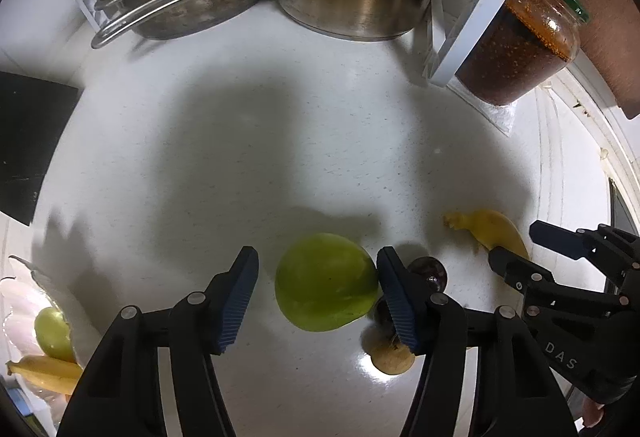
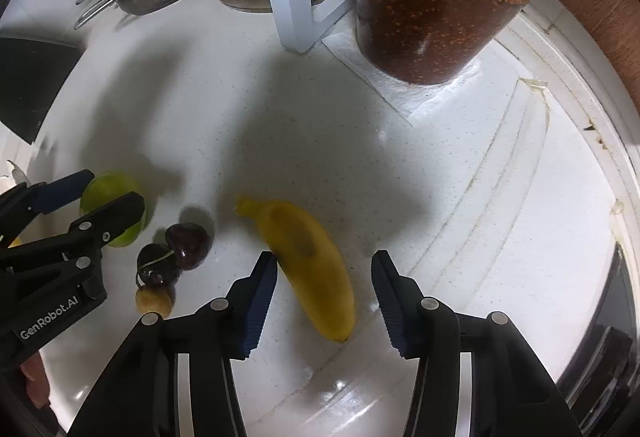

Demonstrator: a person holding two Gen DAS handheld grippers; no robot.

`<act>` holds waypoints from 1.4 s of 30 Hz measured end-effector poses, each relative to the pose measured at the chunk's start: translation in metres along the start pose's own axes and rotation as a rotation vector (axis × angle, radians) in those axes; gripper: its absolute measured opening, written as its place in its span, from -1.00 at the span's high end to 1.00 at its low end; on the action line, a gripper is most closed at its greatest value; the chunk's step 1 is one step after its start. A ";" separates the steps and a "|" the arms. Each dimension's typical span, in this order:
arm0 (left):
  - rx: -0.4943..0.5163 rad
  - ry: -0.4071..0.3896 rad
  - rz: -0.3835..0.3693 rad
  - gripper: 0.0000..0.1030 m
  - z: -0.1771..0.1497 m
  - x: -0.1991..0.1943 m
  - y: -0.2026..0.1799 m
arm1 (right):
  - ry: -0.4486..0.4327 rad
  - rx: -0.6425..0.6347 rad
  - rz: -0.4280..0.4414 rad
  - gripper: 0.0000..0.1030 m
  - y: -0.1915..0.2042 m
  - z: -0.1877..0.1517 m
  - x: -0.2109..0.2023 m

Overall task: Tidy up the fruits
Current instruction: 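Grasp the green apple with the left tool while the right tool grasps the second banana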

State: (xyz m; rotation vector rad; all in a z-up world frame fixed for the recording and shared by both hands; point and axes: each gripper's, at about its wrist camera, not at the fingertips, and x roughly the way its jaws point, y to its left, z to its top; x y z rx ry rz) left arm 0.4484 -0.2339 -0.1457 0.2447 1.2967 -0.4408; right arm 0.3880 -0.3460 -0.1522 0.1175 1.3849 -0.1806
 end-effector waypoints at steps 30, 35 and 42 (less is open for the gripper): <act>0.018 -0.086 0.016 0.01 -0.023 -0.034 0.000 | -0.124 0.040 0.058 0.34 0.002 -0.025 -0.032; 0.019 -0.154 0.025 0.01 -0.027 -0.057 -0.001 | -0.194 0.027 0.065 0.34 0.004 -0.030 -0.058; 0.009 -0.269 0.030 0.01 -0.037 -0.100 0.005 | -0.307 -0.009 0.085 0.34 0.018 -0.036 -0.100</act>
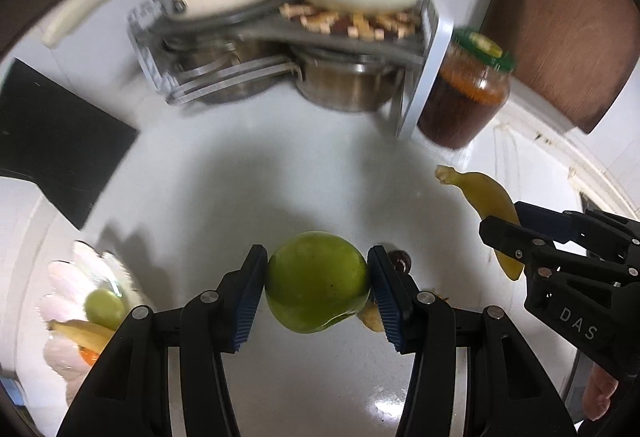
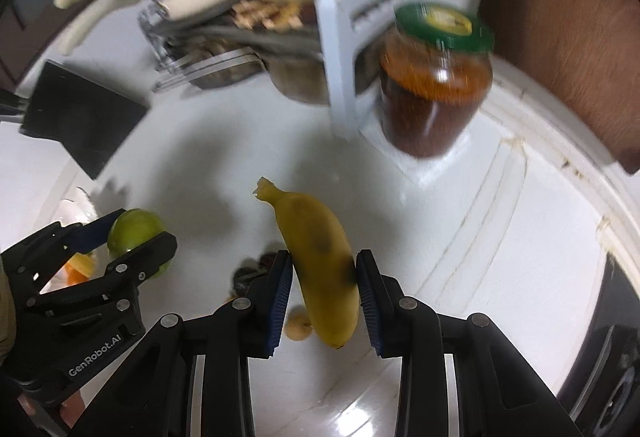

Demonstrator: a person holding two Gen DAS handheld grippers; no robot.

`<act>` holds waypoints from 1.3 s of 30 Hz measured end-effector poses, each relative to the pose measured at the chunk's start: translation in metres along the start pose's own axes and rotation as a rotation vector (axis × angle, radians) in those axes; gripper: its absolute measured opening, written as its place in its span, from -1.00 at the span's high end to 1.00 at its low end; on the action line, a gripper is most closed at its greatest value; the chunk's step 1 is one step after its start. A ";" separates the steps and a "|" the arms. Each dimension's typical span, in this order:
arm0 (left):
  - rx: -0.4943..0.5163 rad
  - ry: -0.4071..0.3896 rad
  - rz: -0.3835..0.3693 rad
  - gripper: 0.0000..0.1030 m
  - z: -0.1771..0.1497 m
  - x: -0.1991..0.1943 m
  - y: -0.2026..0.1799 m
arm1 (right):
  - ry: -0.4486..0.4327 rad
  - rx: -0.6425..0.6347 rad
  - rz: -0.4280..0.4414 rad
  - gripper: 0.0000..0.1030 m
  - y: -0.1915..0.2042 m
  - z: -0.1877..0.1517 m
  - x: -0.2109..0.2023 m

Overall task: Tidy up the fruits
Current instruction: 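Grasp the green apple with the left tool while the right tool grasps the second banana, then lift and carry the green apple and banana over the glass bowl with both tools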

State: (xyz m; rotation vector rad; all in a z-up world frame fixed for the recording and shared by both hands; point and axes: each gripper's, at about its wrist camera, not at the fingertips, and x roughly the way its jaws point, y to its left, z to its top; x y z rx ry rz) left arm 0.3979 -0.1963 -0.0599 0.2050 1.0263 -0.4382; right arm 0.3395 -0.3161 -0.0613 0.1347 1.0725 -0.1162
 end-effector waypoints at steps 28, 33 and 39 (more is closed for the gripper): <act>-0.152 -0.321 0.198 0.01 -0.043 -0.152 0.101 | -0.289 -0.221 0.252 0.34 0.144 0.018 -0.092; -0.197 -0.317 0.243 0.01 -0.060 -0.162 0.126 | -0.274 -0.266 0.309 0.34 0.174 0.017 -0.088; -0.254 -0.302 0.288 0.01 -0.078 -0.167 0.158 | -0.236 -0.319 0.365 0.34 0.211 0.012 -0.078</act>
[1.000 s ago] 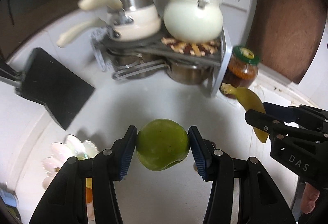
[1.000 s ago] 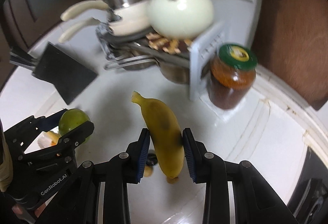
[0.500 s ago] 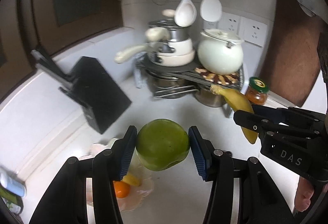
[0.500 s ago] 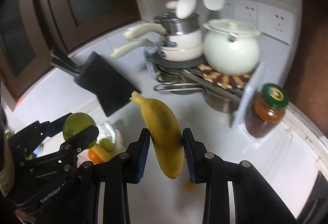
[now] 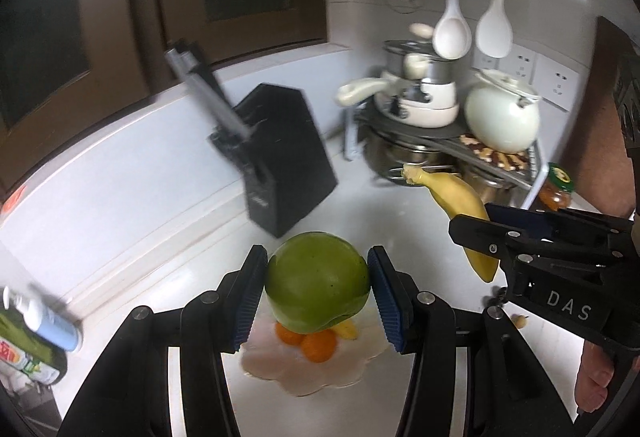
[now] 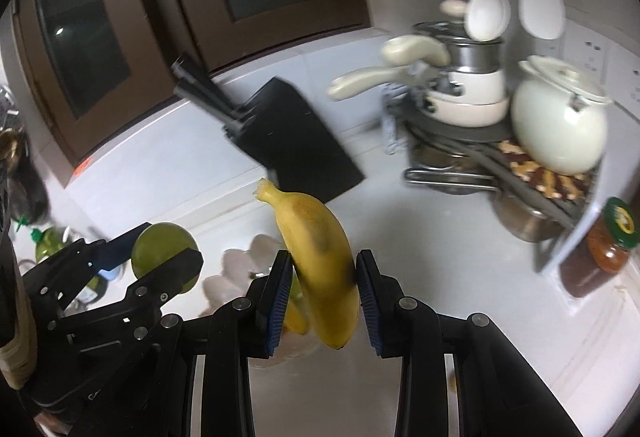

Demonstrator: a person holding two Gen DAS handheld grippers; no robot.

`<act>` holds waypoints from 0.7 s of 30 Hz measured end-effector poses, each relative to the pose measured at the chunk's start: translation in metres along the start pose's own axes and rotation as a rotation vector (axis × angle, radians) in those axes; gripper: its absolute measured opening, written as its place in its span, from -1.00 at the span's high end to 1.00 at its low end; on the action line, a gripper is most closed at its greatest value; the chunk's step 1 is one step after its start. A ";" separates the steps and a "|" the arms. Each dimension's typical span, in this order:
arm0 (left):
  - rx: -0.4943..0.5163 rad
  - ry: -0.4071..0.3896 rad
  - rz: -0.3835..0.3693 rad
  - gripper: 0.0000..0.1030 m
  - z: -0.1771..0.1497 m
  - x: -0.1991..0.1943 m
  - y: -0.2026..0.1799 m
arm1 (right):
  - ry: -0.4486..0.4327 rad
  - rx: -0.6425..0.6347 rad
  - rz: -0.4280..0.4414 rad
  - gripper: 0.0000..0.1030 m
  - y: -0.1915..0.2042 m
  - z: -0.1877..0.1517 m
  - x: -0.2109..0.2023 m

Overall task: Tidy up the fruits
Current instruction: 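Lift and carry the green apple and banana over the glass bowl with both tools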

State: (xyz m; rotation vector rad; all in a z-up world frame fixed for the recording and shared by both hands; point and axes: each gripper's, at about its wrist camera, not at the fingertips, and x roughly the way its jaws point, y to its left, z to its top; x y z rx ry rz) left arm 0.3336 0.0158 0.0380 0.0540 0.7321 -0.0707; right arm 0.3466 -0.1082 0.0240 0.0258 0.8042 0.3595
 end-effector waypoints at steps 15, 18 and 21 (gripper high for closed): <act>-0.084 0.112 0.047 0.01 -0.038 0.032 0.051 | 0.141 0.000 0.070 0.34 0.030 -0.019 0.071; -0.089 0.136 0.033 0.01 -0.046 0.042 0.054 | 0.167 0.011 0.061 0.34 0.028 -0.024 0.084; -0.096 0.168 0.015 0.01 -0.054 0.053 0.056 | 0.192 0.020 0.056 0.34 0.028 -0.028 0.097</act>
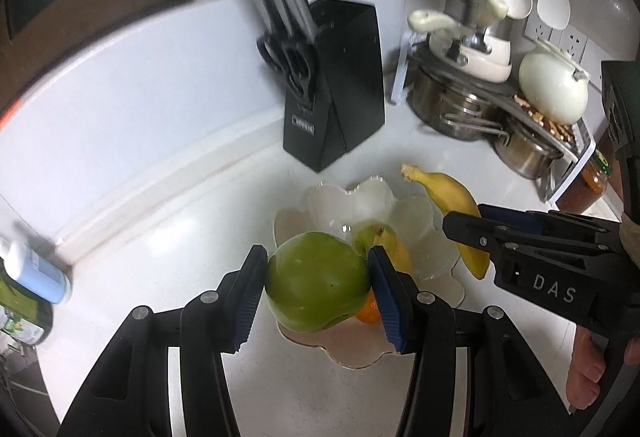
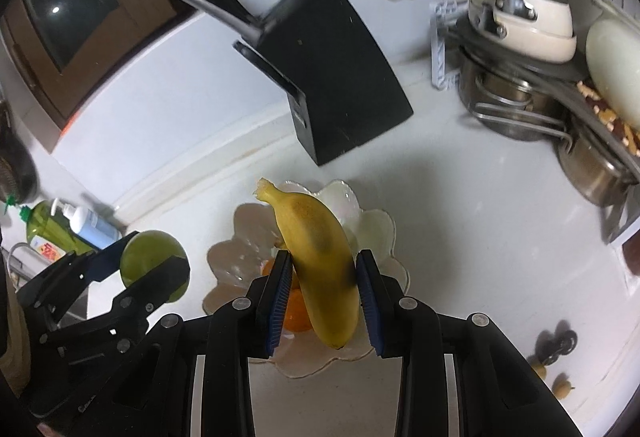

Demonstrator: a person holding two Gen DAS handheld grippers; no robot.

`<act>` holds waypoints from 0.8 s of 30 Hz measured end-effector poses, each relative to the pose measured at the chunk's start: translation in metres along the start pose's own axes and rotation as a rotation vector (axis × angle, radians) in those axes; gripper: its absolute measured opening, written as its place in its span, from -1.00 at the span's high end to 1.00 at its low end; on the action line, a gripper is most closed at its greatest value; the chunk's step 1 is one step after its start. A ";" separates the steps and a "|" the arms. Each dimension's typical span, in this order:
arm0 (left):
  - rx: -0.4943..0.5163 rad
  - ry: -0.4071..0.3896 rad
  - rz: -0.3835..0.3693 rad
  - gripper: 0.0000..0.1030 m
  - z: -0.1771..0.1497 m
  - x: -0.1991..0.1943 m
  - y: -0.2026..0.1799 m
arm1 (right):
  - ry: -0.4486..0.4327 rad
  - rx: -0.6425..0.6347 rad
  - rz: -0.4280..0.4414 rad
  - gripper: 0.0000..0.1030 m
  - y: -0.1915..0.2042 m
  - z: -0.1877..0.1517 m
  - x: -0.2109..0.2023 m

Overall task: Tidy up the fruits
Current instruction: 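Lift and carry the green apple and banana over the glass bowl with both tools, then open the left tool to drop the apple while the right tool releases the banana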

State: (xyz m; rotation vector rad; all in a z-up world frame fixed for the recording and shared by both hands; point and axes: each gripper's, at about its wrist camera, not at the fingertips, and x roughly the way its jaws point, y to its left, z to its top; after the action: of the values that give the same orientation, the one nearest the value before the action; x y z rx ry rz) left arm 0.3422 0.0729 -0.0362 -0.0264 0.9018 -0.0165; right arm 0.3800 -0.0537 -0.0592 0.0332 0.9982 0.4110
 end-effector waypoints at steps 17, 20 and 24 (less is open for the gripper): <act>0.015 0.190 -0.030 0.01 -0.033 0.070 -0.009 | 0.117 0.073 -0.040 0.34 -0.019 -0.014 0.059; 0.031 0.192 -0.021 0.01 -0.034 0.073 -0.012 | 0.124 0.073 -0.047 0.34 -0.020 -0.015 0.064; 0.049 0.196 -0.015 0.00 -0.034 0.076 -0.013 | 0.130 0.068 -0.050 0.34 -0.023 -0.017 0.069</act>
State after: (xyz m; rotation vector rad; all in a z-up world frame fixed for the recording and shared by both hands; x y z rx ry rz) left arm 0.3626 0.0570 -0.1164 0.0146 1.0970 -0.0563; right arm 0.4060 -0.0532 -0.1287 0.0431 1.1390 0.3369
